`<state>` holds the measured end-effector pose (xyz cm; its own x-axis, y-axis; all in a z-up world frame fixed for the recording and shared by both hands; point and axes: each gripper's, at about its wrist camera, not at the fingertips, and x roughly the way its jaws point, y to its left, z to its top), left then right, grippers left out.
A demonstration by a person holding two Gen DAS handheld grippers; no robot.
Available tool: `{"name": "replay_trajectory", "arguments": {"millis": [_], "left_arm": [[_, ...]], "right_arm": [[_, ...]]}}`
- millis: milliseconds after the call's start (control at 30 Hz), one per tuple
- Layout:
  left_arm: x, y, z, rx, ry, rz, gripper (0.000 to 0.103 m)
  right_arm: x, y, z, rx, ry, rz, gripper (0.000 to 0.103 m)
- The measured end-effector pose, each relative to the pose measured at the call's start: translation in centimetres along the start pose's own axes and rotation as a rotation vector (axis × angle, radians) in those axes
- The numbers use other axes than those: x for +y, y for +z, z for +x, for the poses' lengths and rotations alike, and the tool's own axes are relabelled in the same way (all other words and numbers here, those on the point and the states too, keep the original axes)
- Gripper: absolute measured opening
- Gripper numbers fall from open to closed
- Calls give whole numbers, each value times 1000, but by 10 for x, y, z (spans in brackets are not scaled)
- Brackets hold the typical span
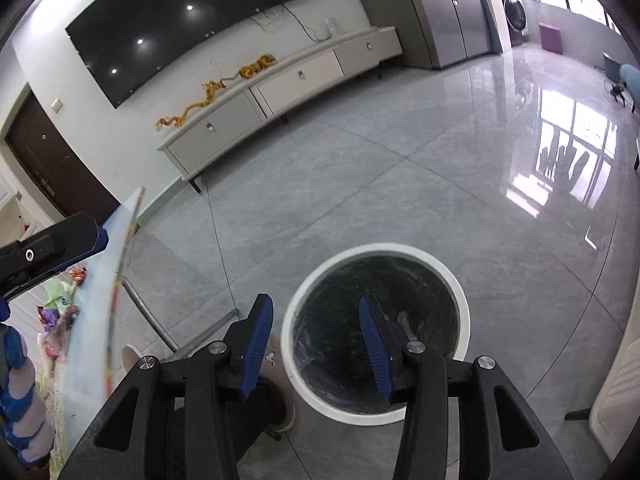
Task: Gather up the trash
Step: 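Open both tools to drop the bags into the bin, then move both tools back over the trash on the table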
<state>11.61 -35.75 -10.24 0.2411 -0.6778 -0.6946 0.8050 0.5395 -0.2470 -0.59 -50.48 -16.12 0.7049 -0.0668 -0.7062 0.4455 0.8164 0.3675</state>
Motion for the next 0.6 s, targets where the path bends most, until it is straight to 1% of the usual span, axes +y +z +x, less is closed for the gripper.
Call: {"name": "replay_trajectory", "arguments": {"millis": [133,267,433,600], "left_arm": [[8,-9,-45,-64,57,10,57],[19,-26,-92,-121,102,23,57],[45,-51,-156,-201,169,-12,57],[78,-81,-218,-284,242,-76,57]], "right_arm": [[23,5,-23,-49,12,-39,43],[57,8,-49,-102,38,-99,43],[110,9,-76,-152,78,-185,43],[166,4,-100,-182,130,-276,43]]}}
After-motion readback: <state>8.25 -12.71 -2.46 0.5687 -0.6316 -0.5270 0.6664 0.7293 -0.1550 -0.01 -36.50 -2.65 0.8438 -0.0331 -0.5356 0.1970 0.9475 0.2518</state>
